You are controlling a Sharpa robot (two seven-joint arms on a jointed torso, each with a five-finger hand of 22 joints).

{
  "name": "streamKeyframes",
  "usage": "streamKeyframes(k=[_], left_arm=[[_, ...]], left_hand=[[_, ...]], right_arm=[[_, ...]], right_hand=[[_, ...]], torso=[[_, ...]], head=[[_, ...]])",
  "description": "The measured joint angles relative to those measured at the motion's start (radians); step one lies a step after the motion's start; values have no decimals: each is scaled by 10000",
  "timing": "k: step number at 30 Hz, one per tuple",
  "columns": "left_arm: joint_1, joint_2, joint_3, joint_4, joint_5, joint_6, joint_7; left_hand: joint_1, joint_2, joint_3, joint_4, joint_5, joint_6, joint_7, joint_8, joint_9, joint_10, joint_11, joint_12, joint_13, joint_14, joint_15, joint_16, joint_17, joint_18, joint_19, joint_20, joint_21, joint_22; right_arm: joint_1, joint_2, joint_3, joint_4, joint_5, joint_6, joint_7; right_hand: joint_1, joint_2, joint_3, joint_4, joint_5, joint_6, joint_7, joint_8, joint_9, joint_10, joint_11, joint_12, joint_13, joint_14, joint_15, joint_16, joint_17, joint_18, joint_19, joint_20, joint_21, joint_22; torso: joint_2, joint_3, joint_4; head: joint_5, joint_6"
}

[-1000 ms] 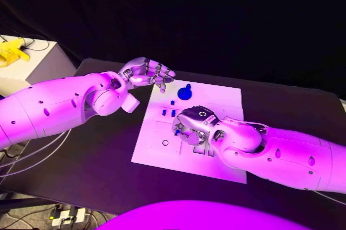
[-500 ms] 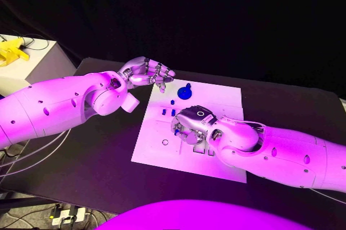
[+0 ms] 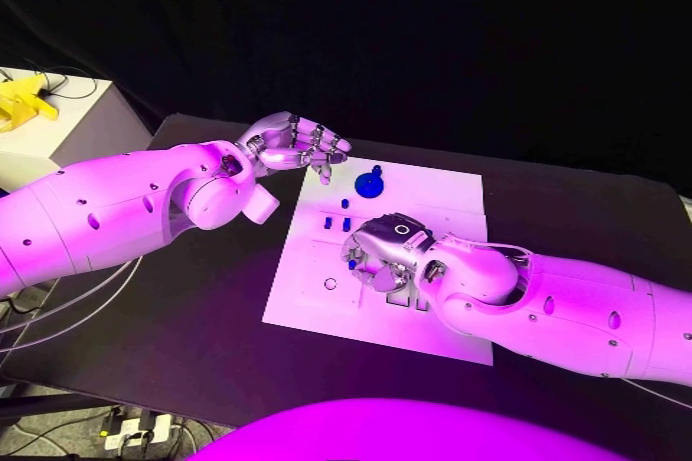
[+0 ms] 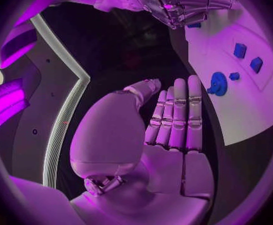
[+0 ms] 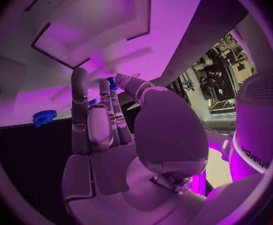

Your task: Assemble the parts on the task board

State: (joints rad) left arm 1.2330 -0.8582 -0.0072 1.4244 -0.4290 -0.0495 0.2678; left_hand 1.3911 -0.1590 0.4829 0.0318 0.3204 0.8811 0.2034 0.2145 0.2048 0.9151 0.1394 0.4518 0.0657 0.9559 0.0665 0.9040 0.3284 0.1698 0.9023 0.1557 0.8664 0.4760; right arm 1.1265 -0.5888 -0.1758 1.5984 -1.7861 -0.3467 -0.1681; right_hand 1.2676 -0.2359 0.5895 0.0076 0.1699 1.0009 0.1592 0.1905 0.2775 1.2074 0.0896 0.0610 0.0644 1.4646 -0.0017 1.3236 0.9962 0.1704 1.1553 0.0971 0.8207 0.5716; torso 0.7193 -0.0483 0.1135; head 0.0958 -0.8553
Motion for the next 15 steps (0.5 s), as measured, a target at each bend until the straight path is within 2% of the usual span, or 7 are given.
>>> streamKeyframes(k=[2,8,15], left_arm=[[0,0,0,-2,0,0,-5],[0,-8,0,-4,0,-2,-14],[0,-13,-1,-14,0,-3,-24]], left_hand=[[0,0,0,0,0,0,0,0,0,0,0,0,0,0,0,0,0,0,0,0,0,0],[0,0,0,0,0,0,0,0,0,-38,38,1,0,0,0,0,-1,0,0,0,0,-1],[0,0,0,0,0,0,0,0,-9,-38,38,1,0,0,0,1,-2,0,0,0,0,-1]], right_arm=[[-2,-45,-1,23,13,-5,29],[-10,-210,-1,109,60,-89,73],[-17,-501,-2,325,157,-393,103]], right_hand=[[-24,-112,-181,53,-40,-168,17,-113,-19,-276,53,0,0,36,36,48,24,-1,53,53,-112,-58],[13,-191,-811,132,-40,-406,92,-342,-64,-1058,164,0,1,-53,125,92,6,0,128,128,-388,-234],[564,153,-2102,329,-40,-413,97,-516,-129,-1555,212,-1,16,-125,197,24,-367,0,91,164,-744,-448]], torso=[[-2,-1,-1],[-6,6,-5],[-6,12,-7]], head=[[-8,3],[-23,22],[-35,58]])
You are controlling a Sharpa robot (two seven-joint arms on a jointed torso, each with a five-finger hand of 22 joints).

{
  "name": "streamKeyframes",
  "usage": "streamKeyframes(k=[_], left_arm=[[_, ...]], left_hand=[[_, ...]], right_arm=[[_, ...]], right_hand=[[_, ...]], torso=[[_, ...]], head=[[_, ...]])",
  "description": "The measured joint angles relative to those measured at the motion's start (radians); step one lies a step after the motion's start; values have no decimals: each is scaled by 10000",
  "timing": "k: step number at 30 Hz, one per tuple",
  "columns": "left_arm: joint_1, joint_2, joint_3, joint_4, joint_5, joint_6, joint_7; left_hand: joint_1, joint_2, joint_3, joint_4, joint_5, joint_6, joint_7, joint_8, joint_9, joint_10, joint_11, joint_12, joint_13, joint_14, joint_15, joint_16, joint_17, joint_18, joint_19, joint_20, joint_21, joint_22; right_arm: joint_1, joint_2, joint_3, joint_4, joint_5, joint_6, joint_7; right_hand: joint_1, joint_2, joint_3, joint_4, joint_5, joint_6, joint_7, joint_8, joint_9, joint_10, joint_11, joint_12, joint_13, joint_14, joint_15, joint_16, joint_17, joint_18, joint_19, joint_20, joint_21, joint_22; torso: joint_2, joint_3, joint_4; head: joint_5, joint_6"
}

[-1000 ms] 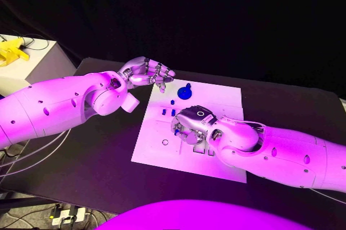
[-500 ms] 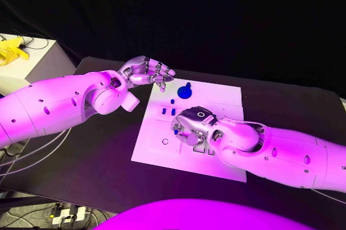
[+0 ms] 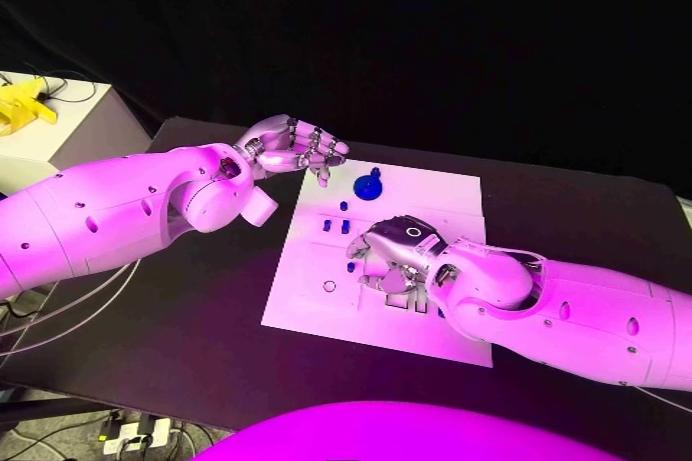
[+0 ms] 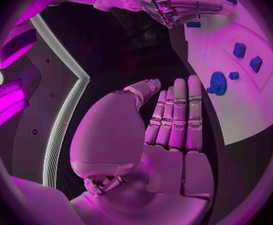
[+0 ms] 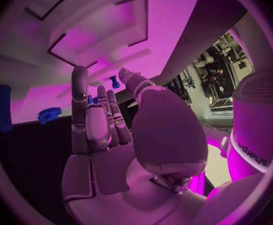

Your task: Assemble the parts on the task board

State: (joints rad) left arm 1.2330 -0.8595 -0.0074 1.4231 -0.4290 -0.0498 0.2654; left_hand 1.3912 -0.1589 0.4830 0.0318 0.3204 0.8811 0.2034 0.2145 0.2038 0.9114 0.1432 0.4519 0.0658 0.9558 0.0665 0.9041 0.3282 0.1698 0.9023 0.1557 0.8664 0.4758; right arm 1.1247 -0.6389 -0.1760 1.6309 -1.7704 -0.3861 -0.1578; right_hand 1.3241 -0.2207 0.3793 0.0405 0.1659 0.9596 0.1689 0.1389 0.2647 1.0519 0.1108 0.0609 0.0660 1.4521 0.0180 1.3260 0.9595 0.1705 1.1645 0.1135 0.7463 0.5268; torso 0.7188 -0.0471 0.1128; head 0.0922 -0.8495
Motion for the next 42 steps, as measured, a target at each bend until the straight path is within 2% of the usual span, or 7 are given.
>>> streamKeyframes(k=[7,12,14,20,31,35,42], left_arm=[[-1,-4,-4,-49,0,-7,-7],[-1,1,-15,-104,0,-9,-10],[-1,3,-22,-132,0,-9,-11],[-4,55,-47,-242,0,-9,-13],[-9,147,-80,-363,4,-3,-14],[-16,161,-89,-387,7,1,-14],[-19,181,-95,-418,13,6,-20]], left_hand=[[0,0,0,0,0,0,0,0,-11,-53,53,-71,0,0,0,0,-1,-1,0,0,0,0],[0,0,0,0,0,0,0,0,-12,-53,53,-75,0,0,0,-37,-1,0,0,0,0,0],[0,0,0,0,0,0,0,0,-12,-53,53,-75,0,0,0,-38,-1,-1,0,0,0,-1],[0,0,0,0,0,0,0,0,-11,-52,53,-75,0,0,0,-38,-2,0,0,0,0,-1],[0,0,0,0,0,0,0,0,-11,-52,52,-75,0,0,0,-38,-3,-1,0,0,0,-2],[0,0,0,0,0,0,0,0,-11,-52,52,-75,0,0,0,-38,-3,0,0,0,0,-1],[0,0,0,0,0,0,0,0,-16,-52,52,-75,0,0,0,-38,-4,0,0,0,0,-2]], right_arm=[[198,-591,28,155,1209,-626,594],[578,-1149,53,225,3730,-968,1542],[719,-1376,66,251,4868,-980,1888],[1084,-2125,77,380,8478,-806,2797],[1407,-2799,82,-45,12883,334,3440],[1486,-2942,82,-304,13701,657,3518],[1529,-3089,82,-735,13814,1007,3535]], right_hand=[[428,225,-731,348,919,179,106,-116,-59,220,46,78,49,-290,105,-565,-1034,-1,-108,70,-400,-121],[1171,253,398,-86,640,482,241,-195,-167,473,144,78,-7,-1416,87,-3034,-4381,-1,-704,-59,-669,-106],[1333,275,760,-329,562,522,278,-237,-212,476,148,78,-22,-1408,78,-3418,-4707,0,-795,-120,-479,84],[1309,203,1496,-959,467,573,324,-388,-346,428,182,38,-22,-1228,50,-4140,-5042,-1,-1346,-95,203,788],[336,735,1657,-541,-2,642,215,-446,-371,318,101,38,-31,-629,2,-3326,-3850,-5,-990,21,-78,557],[299,772,1827,-707,11,624,197,-485,-334,316,100,38,-31,-578,-14,-2852,-3054,-6,-687,-57,-585,147],[301,773,1963,-1150,65,519,189,-542,-288,140,138,38,-42,-1824,68,-5219,-4619,-4,-1150,28,-2132,-921]], torso=[[-12,0,-12],[-21,0,-13],[-24,1,-19],[-43,18,-50],[-50,73,-102],[-50,70,-101],[-50,62,-101]], head=[[-46,103],[-115,222],[-137,269],[-176,407],[-371,558],[-514,616],[-698,661]])
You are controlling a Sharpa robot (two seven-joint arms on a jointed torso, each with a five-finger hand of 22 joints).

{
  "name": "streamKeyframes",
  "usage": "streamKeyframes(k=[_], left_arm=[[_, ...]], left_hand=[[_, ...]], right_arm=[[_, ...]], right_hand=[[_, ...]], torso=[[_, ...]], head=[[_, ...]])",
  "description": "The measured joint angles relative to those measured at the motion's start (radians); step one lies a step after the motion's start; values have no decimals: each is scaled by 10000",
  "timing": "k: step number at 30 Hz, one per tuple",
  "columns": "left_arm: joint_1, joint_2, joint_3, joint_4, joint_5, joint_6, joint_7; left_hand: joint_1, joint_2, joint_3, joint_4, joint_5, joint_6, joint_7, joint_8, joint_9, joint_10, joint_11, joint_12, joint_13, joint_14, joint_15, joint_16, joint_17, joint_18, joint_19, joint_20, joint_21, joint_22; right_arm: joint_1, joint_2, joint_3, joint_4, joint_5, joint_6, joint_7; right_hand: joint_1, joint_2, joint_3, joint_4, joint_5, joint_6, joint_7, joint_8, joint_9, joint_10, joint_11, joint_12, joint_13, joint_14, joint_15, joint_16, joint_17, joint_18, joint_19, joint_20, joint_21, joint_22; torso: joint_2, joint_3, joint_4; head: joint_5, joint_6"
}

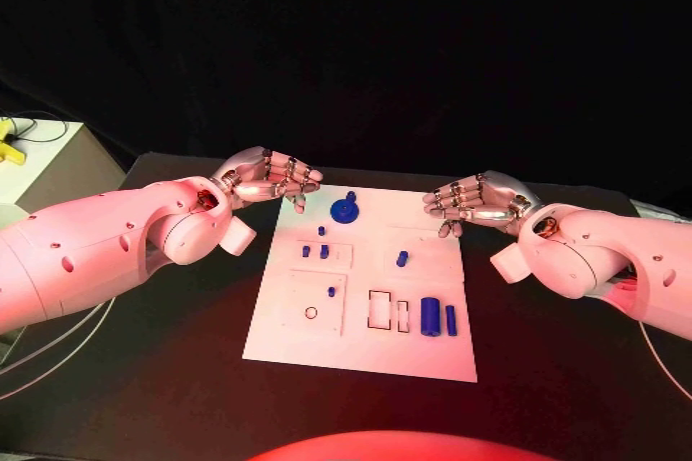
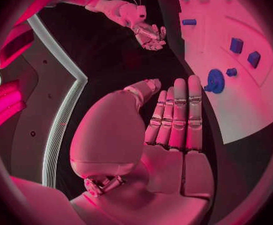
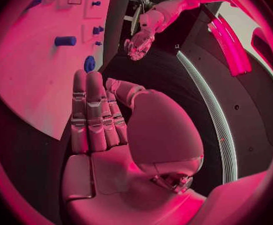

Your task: Assemble the parts on the task board

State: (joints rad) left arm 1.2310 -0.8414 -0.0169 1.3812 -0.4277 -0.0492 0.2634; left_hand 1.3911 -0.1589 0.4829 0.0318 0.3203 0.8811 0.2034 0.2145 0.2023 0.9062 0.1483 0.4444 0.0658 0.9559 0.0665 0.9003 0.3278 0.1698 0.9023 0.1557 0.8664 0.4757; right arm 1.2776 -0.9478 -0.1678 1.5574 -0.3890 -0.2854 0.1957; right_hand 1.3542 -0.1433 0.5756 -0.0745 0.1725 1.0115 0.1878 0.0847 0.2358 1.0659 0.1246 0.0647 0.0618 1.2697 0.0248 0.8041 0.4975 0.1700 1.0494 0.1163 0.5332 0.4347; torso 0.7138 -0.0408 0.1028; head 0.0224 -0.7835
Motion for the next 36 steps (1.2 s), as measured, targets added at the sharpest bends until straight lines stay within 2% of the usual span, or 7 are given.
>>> streamKeyframes(k=[9,13,16,18,20,30,36], left_arm=[[-1,41,-4,-20,6,12,-8],[-2,49,-7,-28,8,20,-13],[-4,56,-9,-34,10,28,-18],[-4,58,-10,-41,11,39,-23],[-5,59,-12,-45,12,55,-29],[-14,57,-19,-46,14,138,-63],[-21,47,-22,-45,16,196,-92]], left_hand=[[0,0,0,0,0,0,0,0,-3,0,0,0,0,0,0,0,10,0,-22,23,0,0],[0,0,0,0,0,0,0,0,-3,0,0,0,0,0,0,0,10,-1,-36,36,0,-1],[0,0,0,0,0,0,0,0,-3,0,0,0,0,0,0,0,10,0,-36,36,0,-1],[0,0,0,0,0,0,0,0,-3,0,0,0,0,0,0,0,10,0,-36,36,0,-1],[0,0,0,0,0,0,0,0,-3,1,0,0,0,0,0,0,9,-1,-36,36,0,-1],[0,0,0,0,0,0,0,0,-3,0,0,0,0,0,0,0,8,-1,-36,36,0,-1],[0,0,0,0,0,0,0,0,-3,1,-1,0,0,0,0,0,7,-1,-36,36,0,-1]], right_arm=[[5,67,-6,-116,-2884,184,-107],[-8,120,-11,-73,-4387,145,-208],[-44,159,-22,-17,-5231,80,-277],[-90,216,-25,20,-5792,10,-336],[-146,268,-34,75,-6303,-79,-413],[-438,456,-44,423,-8607,-804,-1061],[-567,575,-46,640,-10038,-1197,-1623]], right_hand=[[-226,12,-704,-61,-297,-172,-409,78,86,-51,-307,0,0,837,-368,-129,896,-1,1214,-269,206,-70],[-364,-126,-423,-152,-297,-167,-430,180,142,249,-332,0,20,1914,-276,4017,5889,-1,1853,-263,1317,716],[-522,-285,-133,-137,-297,-133,-461,256,205,811,-361,26,73,1920,-268,6221,7859,-167,2678,-219,3470,3034],[-607,-370,87,-87,-230,-33,-455,372,299,1294,-431,67,147,1499,-323,4329,5964,-940,3894,-258,6742,6908],[-716,-479,167,-25,-136,-19,-470,380,355,1512,-495,67,193,1524,-375,3726,5481,-945,4101,-306,7726,7932],[-1110,-1047,-101,347,1125,-53,-436,467,515,1817,-510,39,308,1918,-375,4122,5613,-1248,4117,-321,9248,8734],[-1262,-1293,-603,599,752,-96,-356,504,529,1205,-370,-16,193,1953,-339,4131,5422,-1248,4153,-285,9053,8734]], torso=[[0,-2,11],[0,-8,22],[-3,-12,28],[-4,-12,28],[-4,-12,28],[-4,-10,35],[-3,-10,28]], head=[[-92,47],[-114,49],[-117,43],[-117,30],[-119,25],[-99,3],[-96,-23]])
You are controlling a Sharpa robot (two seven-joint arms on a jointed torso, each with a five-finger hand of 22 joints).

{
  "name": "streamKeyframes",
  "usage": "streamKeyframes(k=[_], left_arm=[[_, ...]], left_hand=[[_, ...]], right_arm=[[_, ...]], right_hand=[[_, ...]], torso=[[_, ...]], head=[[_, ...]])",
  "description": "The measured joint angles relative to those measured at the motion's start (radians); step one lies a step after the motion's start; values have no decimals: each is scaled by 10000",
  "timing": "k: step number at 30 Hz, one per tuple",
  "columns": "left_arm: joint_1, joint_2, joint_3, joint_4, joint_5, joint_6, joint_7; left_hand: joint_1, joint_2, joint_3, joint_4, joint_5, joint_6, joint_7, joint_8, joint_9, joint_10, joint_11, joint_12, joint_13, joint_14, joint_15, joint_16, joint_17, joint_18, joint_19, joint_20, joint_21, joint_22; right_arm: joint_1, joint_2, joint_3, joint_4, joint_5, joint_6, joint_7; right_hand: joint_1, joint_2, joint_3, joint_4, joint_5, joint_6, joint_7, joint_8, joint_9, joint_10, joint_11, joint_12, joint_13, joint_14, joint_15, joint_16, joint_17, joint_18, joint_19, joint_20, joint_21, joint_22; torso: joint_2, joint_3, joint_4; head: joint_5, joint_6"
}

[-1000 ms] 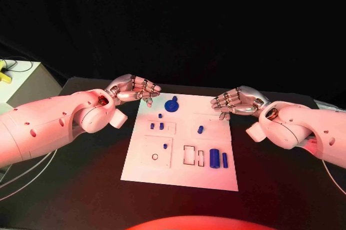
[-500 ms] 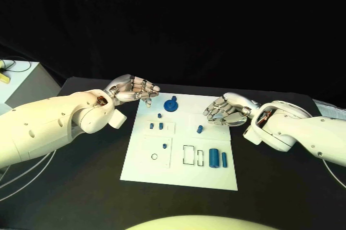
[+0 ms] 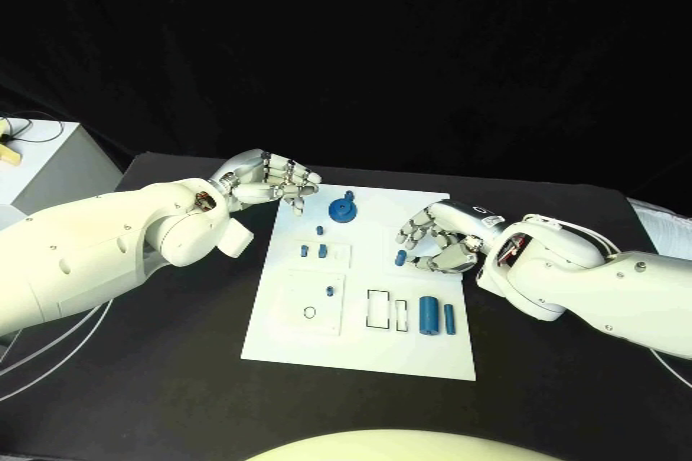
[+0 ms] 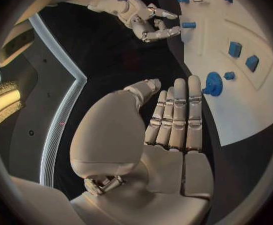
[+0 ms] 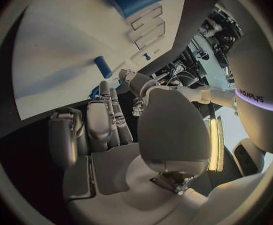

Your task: Assemble the parts on the task board

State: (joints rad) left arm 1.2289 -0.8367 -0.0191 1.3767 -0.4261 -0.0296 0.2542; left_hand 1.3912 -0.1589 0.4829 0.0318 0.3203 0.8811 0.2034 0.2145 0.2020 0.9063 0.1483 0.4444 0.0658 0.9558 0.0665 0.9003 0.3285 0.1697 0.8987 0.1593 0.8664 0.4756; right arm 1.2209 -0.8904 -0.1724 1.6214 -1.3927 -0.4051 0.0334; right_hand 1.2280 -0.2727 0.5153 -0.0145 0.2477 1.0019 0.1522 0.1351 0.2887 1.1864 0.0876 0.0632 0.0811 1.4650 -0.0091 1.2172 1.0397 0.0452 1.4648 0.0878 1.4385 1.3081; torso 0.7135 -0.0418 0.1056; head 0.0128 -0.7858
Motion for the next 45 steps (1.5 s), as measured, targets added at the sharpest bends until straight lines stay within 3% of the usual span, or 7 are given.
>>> streamKeyframes(k=[3,10,14,19,27,34,45], left_arm=[[-4,-5,-1,2,0,25,-10],[-10,-26,-3,8,1,57,-24],[-11,-35,-3,12,2,68,-31],[-12,-44,-4,16,3,78,-42],[-13,-62,-4,19,3,95,-66],[-20,-62,-4,16,4,105,-81],[-27,-60,-6,15,4,116,-103]], left_hand=[[0,0,0,0,0,0,0,0,0,0,0,0,0,0,0,0,0,0,0,0,0,0],[0,0,0,0,0,0,0,0,-3,0,0,0,0,0,0,0,2,0,0,0,0,0],[0,0,0,0,0,0,0,0,-11,0,0,0,0,0,0,0,9,0,0,0,0,0],[0,0,0,0,0,0,0,0,-11,0,0,0,0,0,0,0,9,-1,0,0,0,0],[0,0,0,0,0,0,0,0,-11,0,0,0,0,0,0,0,7,0,0,0,0,0],[0,0,0,0,0,0,0,38,-10,0,0,0,0,0,0,0,7,0,0,0,0,-1],[0,0,0,0,0,0,0,38,-10,0,0,0,0,-37,37,0,16,0,0,0,0,0]], right_arm=[[-54,73,0,92,-635,-67,-262],[-124,209,16,165,-1711,-91,-754],[-150,315,27,155,-2159,-93,-1011],[-229,417,-4,93,-2602,-53,-1341],[-286,496,-12,42,-3259,-51,-1920],[-298,543,-12,57,-3526,-84,-2128],[-346,631,-10,63,-3636,-53,-2176]], right_hand=[[76,-11,-614,127,-94,-71,-40,-41,0,-288,-12,0,-8,0,0,155,-5,1,35,36,-96,0],[1062,588,-2773,732,-208,-158,-61,-138,-46,-875,-9,1,96,0,0,309,-319,1,35,36,-336,-1],[1354,802,-3155,974,-221,-159,-62,-138,-59,-956,11,2,122,-1,0,309,-427,1,34,37,-366,-2],[1743,930,-2993,1124,-489,-36,-61,-138,-92,-956,11,44,189,-1,0,341,-528,1,34,37,-381,-3],[1950,894,-2352,1219,-638,116,-46,-137,-133,-955,12,44,205,-40,39,343,-680,2,-4,75,-408,-4],[2039,805,-1899,1303,-638,233,-59,-137,-170,-878,27,43,220,-40,38,354,-761,2,-4,75,-446,-5],[1890,545,-433,1506,-766,728,-181,39,-89,162,-138,221,373,-15,13,558,-742,2,-4,74,-310,-7]], torso=[[0,-3,-1],[0,-10,0],[-1,-16,1],[-1,-16,5],[-1,-10,4],[1,-6,-5],[0,-3,-10]], head=[[6,-17],[0,-54],[5,-69],[18,-94],[21,-118],[24,-120],[3,-163]])
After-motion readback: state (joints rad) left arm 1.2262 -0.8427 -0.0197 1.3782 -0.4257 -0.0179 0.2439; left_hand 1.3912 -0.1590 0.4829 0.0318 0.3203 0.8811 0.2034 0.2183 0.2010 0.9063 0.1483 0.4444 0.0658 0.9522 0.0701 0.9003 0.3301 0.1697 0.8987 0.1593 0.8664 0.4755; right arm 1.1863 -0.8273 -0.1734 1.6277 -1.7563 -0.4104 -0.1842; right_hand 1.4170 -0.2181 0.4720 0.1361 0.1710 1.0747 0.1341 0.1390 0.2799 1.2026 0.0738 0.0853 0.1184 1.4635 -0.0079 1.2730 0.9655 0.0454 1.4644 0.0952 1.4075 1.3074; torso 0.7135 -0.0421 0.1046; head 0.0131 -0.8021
